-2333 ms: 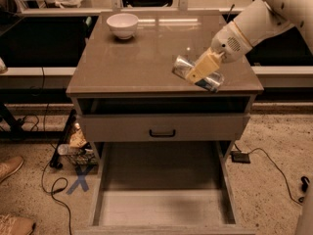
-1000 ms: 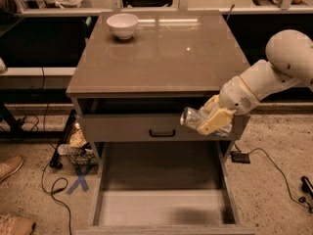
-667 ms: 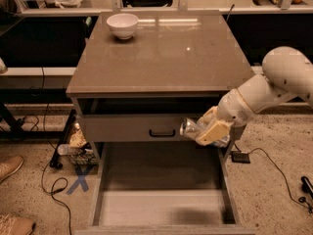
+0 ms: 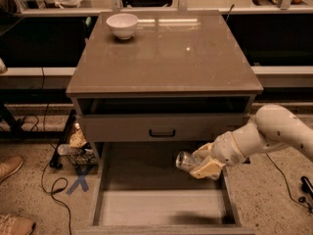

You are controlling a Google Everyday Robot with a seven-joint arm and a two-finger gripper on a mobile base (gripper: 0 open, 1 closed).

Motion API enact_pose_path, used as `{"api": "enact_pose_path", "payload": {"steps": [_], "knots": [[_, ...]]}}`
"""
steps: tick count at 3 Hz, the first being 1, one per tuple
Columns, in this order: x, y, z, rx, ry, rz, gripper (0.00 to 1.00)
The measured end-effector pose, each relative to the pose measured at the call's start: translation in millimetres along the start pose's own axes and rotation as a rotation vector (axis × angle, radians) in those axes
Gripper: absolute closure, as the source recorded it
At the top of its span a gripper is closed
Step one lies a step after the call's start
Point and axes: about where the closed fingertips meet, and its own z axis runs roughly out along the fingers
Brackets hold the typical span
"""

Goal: Place redbull can into middle drawer

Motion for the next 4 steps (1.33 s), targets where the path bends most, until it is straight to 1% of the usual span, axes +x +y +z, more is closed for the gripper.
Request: {"api": "enact_pose_path", "payload": {"steps": [1,2,3,4], "knots": [[0.1,0.0,0.1,0.000,0.000,0.000,1.00],[7.6,-3.3,7.2,0.016,-0.015,0.008,1.00],[34.3,-8.9,34.2,0.054,-0.046,-0.003,1.00],[57.2,-24.7,73.7,0.085,-0.080,-0.018,1.00]]}}
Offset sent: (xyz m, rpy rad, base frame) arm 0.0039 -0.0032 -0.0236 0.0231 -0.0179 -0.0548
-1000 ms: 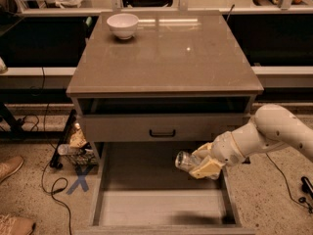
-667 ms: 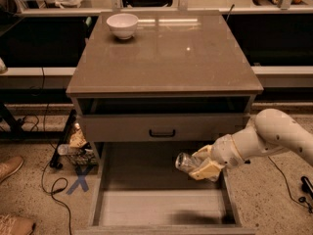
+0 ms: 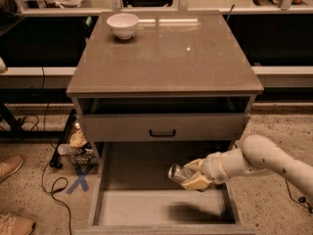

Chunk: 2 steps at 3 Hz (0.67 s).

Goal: Place redbull can into middle drawer

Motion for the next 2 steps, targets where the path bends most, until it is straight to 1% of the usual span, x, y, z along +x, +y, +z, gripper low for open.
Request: {"api": "enact_pose_path", "payload": {"steps": [1,2], "knots": [[27.1,-12.6,41.4,0.010,-0.048,0.005,1.00],[27.1,-12.5,41.5,0.010,-0.048,0.005,1.00]]}}
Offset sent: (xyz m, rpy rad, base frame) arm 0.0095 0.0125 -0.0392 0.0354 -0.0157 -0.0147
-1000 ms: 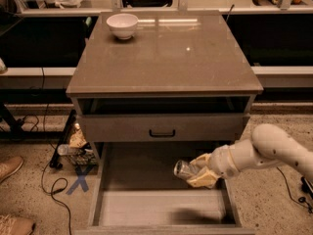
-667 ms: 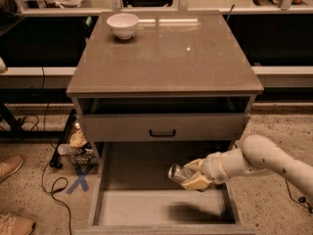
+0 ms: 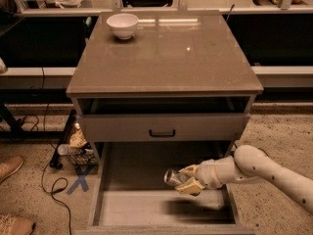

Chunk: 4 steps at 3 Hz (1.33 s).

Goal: Place redbull can into middle drawer

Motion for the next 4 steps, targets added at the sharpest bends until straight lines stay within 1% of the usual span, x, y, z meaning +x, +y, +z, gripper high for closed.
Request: {"api": "enact_pose_path", "payload": {"steps": [1,2,3,4], "knots": [[10.0,0.5,17.7,0.005,0.048,-0.011,1.00],[28.8,-1.6,43.3,0.015,0.082,-0.015,1.00],[42.6,-4.1,79.3,0.008,0.113,-0.021,0.73],[48.1,-4.8,94.3,0.001,0.115,-0.015,0.50]]}}
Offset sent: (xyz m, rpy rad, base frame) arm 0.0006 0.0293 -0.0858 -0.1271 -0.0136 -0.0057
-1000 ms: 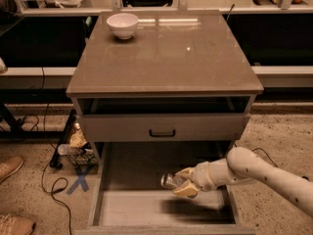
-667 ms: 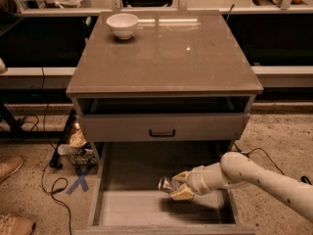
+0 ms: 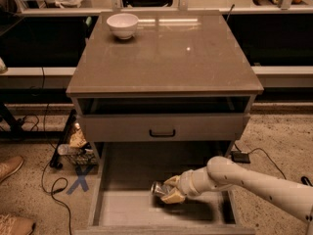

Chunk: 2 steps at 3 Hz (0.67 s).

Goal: Place redbull can into middle drawer

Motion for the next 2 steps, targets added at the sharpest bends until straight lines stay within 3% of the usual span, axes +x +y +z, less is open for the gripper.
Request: {"api": "enact_pose_path", "payload": {"steps": [2], "knots": [[5.5,5.6,16.8,-0.015,-0.008,0.019,0.00]]}}
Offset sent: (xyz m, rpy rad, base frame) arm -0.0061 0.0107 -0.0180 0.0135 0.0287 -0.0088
